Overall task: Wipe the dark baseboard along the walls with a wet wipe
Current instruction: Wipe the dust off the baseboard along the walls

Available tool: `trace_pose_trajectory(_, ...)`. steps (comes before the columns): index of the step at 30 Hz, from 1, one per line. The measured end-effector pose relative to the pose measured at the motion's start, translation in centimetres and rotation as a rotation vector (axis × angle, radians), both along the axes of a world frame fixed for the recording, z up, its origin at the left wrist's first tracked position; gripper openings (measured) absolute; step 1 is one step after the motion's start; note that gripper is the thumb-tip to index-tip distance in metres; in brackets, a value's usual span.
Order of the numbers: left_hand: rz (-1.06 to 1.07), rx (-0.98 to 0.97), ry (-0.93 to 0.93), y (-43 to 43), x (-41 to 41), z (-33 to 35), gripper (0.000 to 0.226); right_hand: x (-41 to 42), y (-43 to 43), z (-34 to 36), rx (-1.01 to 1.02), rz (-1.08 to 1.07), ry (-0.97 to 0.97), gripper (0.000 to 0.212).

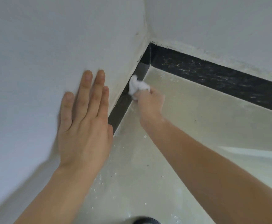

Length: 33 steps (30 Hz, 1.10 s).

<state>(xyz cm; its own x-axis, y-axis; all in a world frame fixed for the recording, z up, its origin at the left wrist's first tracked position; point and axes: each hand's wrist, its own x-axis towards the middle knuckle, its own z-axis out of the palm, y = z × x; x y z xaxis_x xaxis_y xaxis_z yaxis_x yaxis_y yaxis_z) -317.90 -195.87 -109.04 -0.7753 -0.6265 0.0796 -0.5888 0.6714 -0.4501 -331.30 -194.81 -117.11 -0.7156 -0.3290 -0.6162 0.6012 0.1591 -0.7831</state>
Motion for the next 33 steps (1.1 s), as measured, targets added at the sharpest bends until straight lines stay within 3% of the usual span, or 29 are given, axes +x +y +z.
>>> trace_pose_trajectory(2, -0.001, -0.005, 0.013, 0.1, 0.0, 0.1, 0.071, 1.3, 2.2, 0.0, -0.146, 0.163, -0.065, 0.012)
trace_pose_trajectory(4, -0.005, 0.005, 0.034, 0.2, -0.1, 0.2, 0.07, 0.2, 2.9, 0.2, -0.164, 0.279, -0.063, 0.025)
trace_pose_trajectory(8, -0.035, 0.007, 0.059, 0.0, 0.1, 0.0, 0.074, -6.1, 0.0, -0.4, 0.098, -0.02, 0.051, 0.018)
trace_pose_trajectory(13, -0.069, -0.035, 0.07, 0.0, 0.4, -0.4, 0.069, -7.8, -3.3, -0.6, 0.023, -0.164, -0.084, 0.02)
trace_pose_trajectory(16, -0.065, 0.003, 0.087, -0.1, 0.1, -0.3, 0.069, -5.1, -3.0, -1.3, 0.104, -0.048, 0.074, 0.04)
trace_pose_trajectory(18, -0.058, 0.046, 0.111, -0.2, 0.0, -0.2, 0.069, -2.5, -1.8, -2.0, 0.121, -0.011, 0.068, 0.031)
trace_pose_trajectory(23, -0.03, 0.039, 0.079, 0.0, 0.0, -0.1, 0.072, 4.6, 2.5, -2.0, 0.021, 0.188, 0.042, 0.048)
trace_pose_trajectory(27, -0.038, 0.026, 0.088, 0.1, 0.0, 0.0, 0.074, 5.4, 5.1, -1.9, -0.07, 0.483, -0.027, 0.032)
trace_pose_trajectory(29, -0.047, 0.029, 0.106, 0.1, 0.1, 0.0, 0.074, 3.0, 4.3, -1.5, -0.089, 0.323, 0.024, 0.015)
trace_pose_trajectory(31, -0.059, 0.004, 0.114, 0.1, 0.2, -0.1, 0.075, 0.5, 2.9, -0.6, -0.07, 0.161, 0.102, 0.013)
trace_pose_trajectory(33, -0.058, -0.005, 0.105, 0.1, 0.3, 0.0, 0.078, 0.1, 1.4, 0.1, -0.118, 0.136, 0.224, 0.016)
